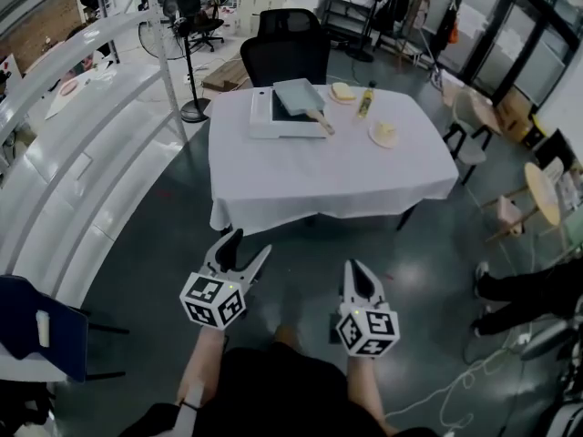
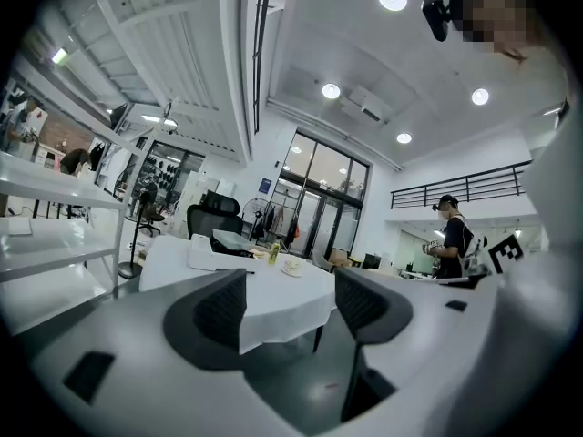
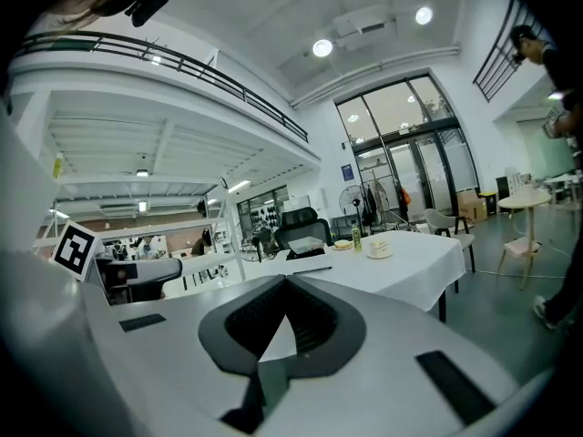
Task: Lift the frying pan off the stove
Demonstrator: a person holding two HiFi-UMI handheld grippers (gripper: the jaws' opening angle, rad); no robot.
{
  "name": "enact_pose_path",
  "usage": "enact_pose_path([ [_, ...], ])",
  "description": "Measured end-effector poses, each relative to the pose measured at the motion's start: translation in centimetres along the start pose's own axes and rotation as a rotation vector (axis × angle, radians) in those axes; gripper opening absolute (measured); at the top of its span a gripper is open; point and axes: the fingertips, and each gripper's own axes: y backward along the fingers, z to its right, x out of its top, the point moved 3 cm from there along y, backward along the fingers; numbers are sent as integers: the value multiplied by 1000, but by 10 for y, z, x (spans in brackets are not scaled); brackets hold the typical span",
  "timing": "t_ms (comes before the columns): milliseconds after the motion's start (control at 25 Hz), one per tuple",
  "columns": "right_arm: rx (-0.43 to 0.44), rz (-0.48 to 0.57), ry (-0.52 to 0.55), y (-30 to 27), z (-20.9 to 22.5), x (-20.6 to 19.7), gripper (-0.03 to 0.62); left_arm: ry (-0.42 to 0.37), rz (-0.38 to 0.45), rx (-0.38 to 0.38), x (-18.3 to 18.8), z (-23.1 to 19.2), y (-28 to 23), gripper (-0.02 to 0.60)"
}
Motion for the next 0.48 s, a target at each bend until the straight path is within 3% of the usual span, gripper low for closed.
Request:
enact_pose_path([
  [480,46,-29,-9,-51,42,0,5,28,-6,63,-12,-9,-46,288],
])
